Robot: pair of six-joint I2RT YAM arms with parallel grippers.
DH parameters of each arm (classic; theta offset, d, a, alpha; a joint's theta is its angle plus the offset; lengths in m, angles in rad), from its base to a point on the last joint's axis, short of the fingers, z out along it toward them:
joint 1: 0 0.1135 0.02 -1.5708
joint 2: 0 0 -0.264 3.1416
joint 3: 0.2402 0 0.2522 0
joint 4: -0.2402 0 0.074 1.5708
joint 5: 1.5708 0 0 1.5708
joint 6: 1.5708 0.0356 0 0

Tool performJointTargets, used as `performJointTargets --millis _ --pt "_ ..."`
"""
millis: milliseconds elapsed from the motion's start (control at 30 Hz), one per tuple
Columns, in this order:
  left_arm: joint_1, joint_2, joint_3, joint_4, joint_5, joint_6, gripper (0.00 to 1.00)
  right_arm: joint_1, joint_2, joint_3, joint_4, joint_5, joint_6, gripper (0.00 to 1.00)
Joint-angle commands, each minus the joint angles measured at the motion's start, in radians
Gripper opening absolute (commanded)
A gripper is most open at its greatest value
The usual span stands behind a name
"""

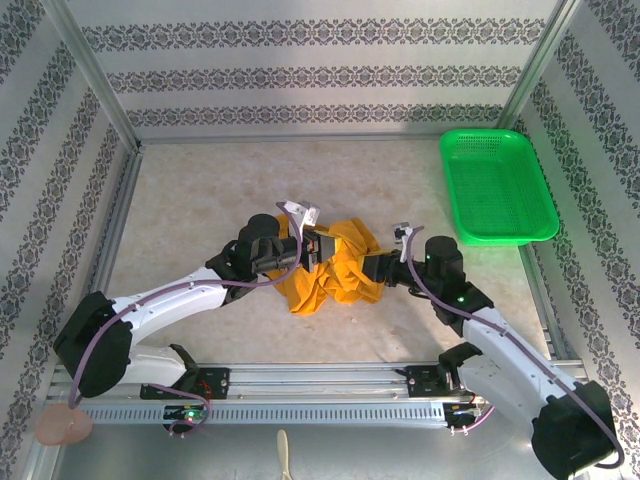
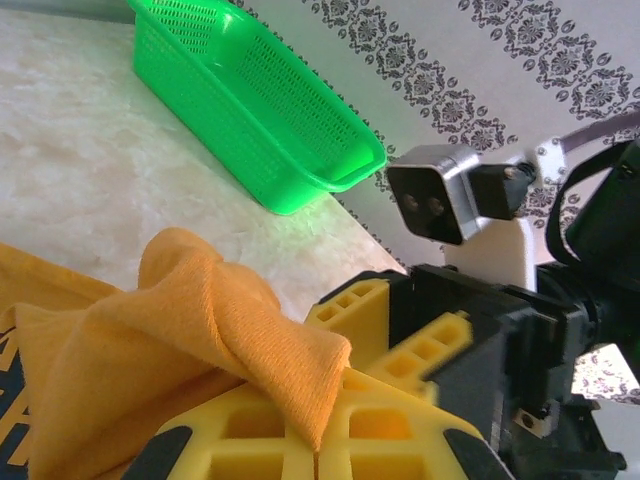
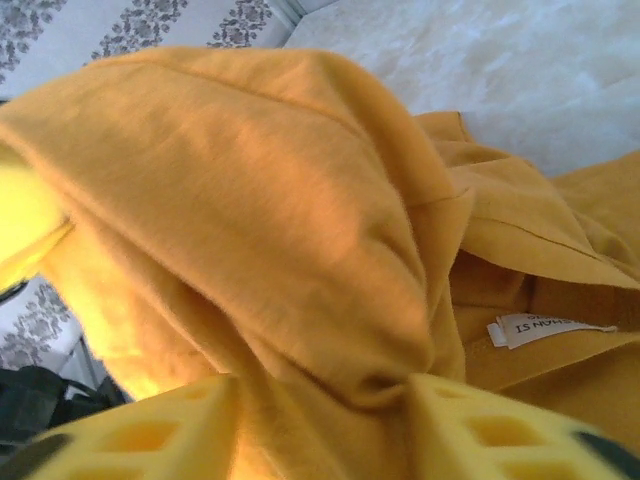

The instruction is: Fold the inside-out t-shirt

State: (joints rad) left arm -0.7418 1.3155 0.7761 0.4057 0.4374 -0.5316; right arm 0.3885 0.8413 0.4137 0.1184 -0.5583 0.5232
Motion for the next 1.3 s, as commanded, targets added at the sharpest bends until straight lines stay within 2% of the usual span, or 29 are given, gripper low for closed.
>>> performJointTargets --millis 0,33,67,233,367,400,567,667,800,967,1100,1267 --pt "0.017 -0.022 -0.004 0.062 0.026 -0.021 0.0 -0.014 0.026 0.052 0.061 0.004 -0.016 0.17" --pt "0.021 -0.026 -0.013 0.066 0.027 -0.025 0.0 -0.025 0.031 0.059 0.067 -0.014 -0.011 0.03" --pt "0.025 -0.032 -0.019 0.068 0.024 -0.027 0.0 -0.037 0.031 0.068 0.067 -0.035 -0.005 0.0" --pt "0.086 -0.072 -0.089 0.078 -0.023 -0.05 0.0 -0.092 -0.011 0.12 0.062 -0.206 0.031 0.0" --pt "0.155 -0.075 -0.125 0.078 -0.052 -0.065 0.01 -0.096 -0.023 0.164 0.095 -0.381 0.091 0.0" --pt "0.164 -0.066 -0.123 0.076 -0.054 -0.065 0.07 -0.094 -0.021 0.168 0.119 -0.414 0.108 0.0" --pt "0.18 -0.007 -0.058 0.001 -0.039 -0.039 0.53 -0.073 0.015 0.172 0.241 -0.479 0.195 0.0" --pt "0.18 -0.033 -0.037 -0.053 -0.049 -0.028 0.63 -0.078 0.023 0.172 0.258 -0.461 0.201 0.0" --pt "0.162 -0.132 -0.061 -0.081 -0.067 -0.04 0.64 -0.087 0.04 0.172 0.274 -0.449 0.21 0.0" --pt "0.033 -0.2 -0.043 -0.165 -0.128 0.006 0.59 -0.101 0.057 0.164 0.275 -0.425 0.21 0.0" --pt "-0.081 -0.166 -0.013 -0.206 -0.223 0.051 0.59 -0.112 0.059 0.155 0.276 -0.406 0.213 0.0" --pt "-0.175 -0.089 0.018 -0.228 -0.335 0.098 0.59 -0.121 0.05 0.143 0.275 -0.392 0.217 0.0"
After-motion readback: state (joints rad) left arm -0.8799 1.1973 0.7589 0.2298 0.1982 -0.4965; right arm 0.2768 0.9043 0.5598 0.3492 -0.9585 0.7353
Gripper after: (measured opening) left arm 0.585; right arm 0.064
